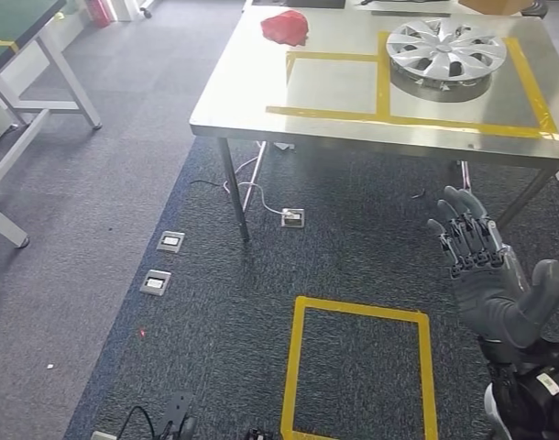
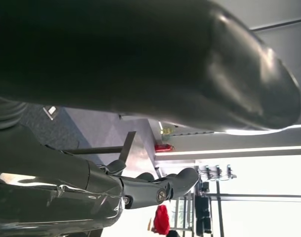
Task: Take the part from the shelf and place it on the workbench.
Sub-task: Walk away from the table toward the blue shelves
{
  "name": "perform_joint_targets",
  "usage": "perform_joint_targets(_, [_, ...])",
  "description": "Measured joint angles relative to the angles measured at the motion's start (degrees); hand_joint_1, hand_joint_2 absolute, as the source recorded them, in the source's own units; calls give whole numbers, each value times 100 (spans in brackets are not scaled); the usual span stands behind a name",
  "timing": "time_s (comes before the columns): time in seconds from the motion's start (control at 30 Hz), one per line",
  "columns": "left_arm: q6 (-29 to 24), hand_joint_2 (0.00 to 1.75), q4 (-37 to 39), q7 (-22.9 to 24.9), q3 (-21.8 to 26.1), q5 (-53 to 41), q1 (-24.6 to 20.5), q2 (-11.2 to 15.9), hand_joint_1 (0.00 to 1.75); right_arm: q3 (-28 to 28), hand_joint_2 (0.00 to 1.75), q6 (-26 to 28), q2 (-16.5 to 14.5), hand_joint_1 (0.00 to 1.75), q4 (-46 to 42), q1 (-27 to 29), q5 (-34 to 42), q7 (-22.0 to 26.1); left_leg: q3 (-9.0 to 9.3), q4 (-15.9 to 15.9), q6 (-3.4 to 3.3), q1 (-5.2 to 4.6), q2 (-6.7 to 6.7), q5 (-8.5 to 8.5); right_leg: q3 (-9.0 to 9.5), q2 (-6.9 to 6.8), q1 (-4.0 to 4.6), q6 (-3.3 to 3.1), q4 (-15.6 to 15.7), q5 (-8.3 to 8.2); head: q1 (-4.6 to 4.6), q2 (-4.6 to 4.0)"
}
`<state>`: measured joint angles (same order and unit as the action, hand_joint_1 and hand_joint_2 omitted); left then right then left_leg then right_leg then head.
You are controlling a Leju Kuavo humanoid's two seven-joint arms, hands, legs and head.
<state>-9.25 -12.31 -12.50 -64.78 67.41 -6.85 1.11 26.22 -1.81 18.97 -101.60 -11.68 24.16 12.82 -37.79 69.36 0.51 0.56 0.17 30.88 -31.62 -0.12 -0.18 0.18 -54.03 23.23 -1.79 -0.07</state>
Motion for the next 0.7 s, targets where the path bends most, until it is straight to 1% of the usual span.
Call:
perform_joint_targets(0.03, [-4, 0, 0, 10, 0, 0, -3, 1, 0, -4, 0, 0, 0, 0, -3, -1, 11, -1, 274, -432, -38, -12, -1, -175, -14, 3, 9, 5, 0, -19, -4, 0])
perform_joint_targets(0.07, [-7, 0, 0, 16, 0, 0, -9, 10, 0, -8, 0, 0, 0, 0, -7, -2, 23, -2, 554, -902, -90, -32, -2, -312, -24, 4, 17, 18, 2, -39, -4, 0])
perform_joint_targets(0.1, [-9, 0, -1, 16, 0, 0, -14, 15, 0, -11, 0, 0, 0, 0, -10, -6, 34, -2, 743, -1245, -135, -55, -4, -415, -31, 4, 22, 35, 2, -56, -1, 0])
perform_joint_targets(0.13, [-10, 0, -1, 14, 0, -1, -18, 21, 0, -13, 0, 0, 0, 0, -12, -7, 45, -2, 860, -1471, -171, -75, -5, -475, -39, 1, 22, 56, 1, -74, -4, 0])
perform_joint_targets(0.17, [-10, 0, -1, 12, 0, 0, -21, 27, 0, -14, 0, 0, 0, 0, -13, -7, 55, -2, 893, -1569, -198, -95, -6, -493, -48, -3, 18, 85, 3, -94, -5, 0])
perform_joint_targets(0.2, [-11, 0, -1, 9, 0, 2, -18, 23, 0, -14, 0, 0, -1, 0, -13, -7, 67, -2, 876, -1576, -214, -104, -6, -529, -53, -4, 14, 116, 9, -116, -10, 0])
perform_joint_targets(0.23, [-11, 0, -1, 8, 0, 4, -16, 19, 0, -14, 0, 0, -1, 0, -14, -5, 77, 1, 867, -1598, -232, -90, -1, -556, -63, -4, 14, 149, 15, -130, -18, 0])
perform_joint_targets(0.27, [-11, 0, -1, 8, 0, 8, -16, 17, 0, -16, 0, 0, -2, 0, -16, -5, 85, 2, 859, -1629, -250, -76, 4, -593, -78, 0, 13, 182, -1, -110, -17, 0])
perform_joint_targets(0.3, [-13, 0, -1, 8, 1, 11, -16, 16, 0, -20, 0, 0, -2, 0, -18, -10, 90, 4, 845, -1660, -271, -55, 10, -635, -118, 4, 12, 213, -92, -18, -8, 0])
perform_joint_targets(0.33, [-14, 0, -1, 7, 1, 14, -18, 15, 0, -26, 0, 0, -2, 0, -19, -15, 92, 5, 822, -1687, -287, -37, 16, -674, -212, 7, 6, 239, -338, 176, 3, 0])
perform_joint_targets(0.37, [-15, 0, 0, 5, 1, 16, -18, 18, 0, -31, 0, 0, -2, 0, -19, -16, 92, 5, 788, -1690, -299, -36, 17, -702, -342, 9, -8, 263, -706, 427, 15, 0])
perform_joint_targets(0.4, [-16, 0, 0, 4, 1, 18, -16, 17, 0, -34, 0, 1, -2, 0, -17, -14, 92, 5, 747, -1685, -308, -37, 19, -728, -494, 8, -21, 286, -1152, 685, 24, 0])
perform_joint_targets(0.43, [-15, 0, 0, 4, 1, 17, -14, 16, 0, -36, 0, 2, -2, 0, -14, -8, 93, 5, 707, -1678, -309, -38, 20, -752, -622, 8, -31, 306, -1552, 881, 25, 0])
perform_joint_targets(0.47, [-15, 0, 0, 4, 1, 17, -11, 15, 0, -35, 0, 3, -2, 0, -12, -3, 93, 5, 666, -1665, -301, -37, 20, -775, -648, 7, -39, 320, -1741, 948, 25, -1])
perform_joint_targets(0.5, [-15, 0, 0, 4, 1, 17, -9, 14, 0, -36, 0, 5, -2, 0, -9, -3, 93, 5, 629, -1648, -290, -34, 20, -794, -568, 6, -46, 328, -1709, 909, 26, -1])
perform_joint_targets(0.53, [-15, 0, 0, 2, 1, 17, -8, 13, 0, -37, 0, 7, -2, 0, -8, -8, 94, 5, 598, -1628, -277, -30, 19, -808, -386, 5, -54, 332, -1454, 781, 26, -1])
perform_joint_targets(0.57, [-15, 0, 0, -3, 0, 17, -9, 12, 0, -38, 0, 11, -2, 0, -8, -22, 97, 5, 569, -1598, -260, -26, 18, -817, -106, 4, -66, 332, -993, 609, 26, -1])
perform_joint_targets(0.6, [-15, 0, 0, -12, 0, 17, -12, 13, 0, -38, 0, 20, -2, 0, -8, -41, 101, 4, 542, -1570, -238, -33, 17, -828, 135, 7, -64, 324, -567, 489, 28, 0])
perform_joint_targets(0.63, [-13, 0, 0, -20, 1, 17, -15, 14, 0, -40, 0, 30, -2, 0, -9, -59, 106, 4, 513, -1541, -212, -41, 15, -844, 304, 11, -59, 304, -237, 403, 29, 0])
perform_joint_targets(0.67, [-11, 0, 0, -26, 1, 15, -19, 15, 0, -41, 0, 43, -2, 0, -9, -72, 112, 3, 486, -1518, -181, -50, 15, -864, 392, 17, -50, 279, -37, 366, 28, 0])
perform_joint_targets(0.7, [-8, 0, 0, -28, 1, 10, -19, 17, 0, -42, 0, 58, -2, 0, -9, -75, 117, 1, 463, -1511, -144, -58, 15, -890, 379, 23, -34, 246, -23, 364, 28, 0])
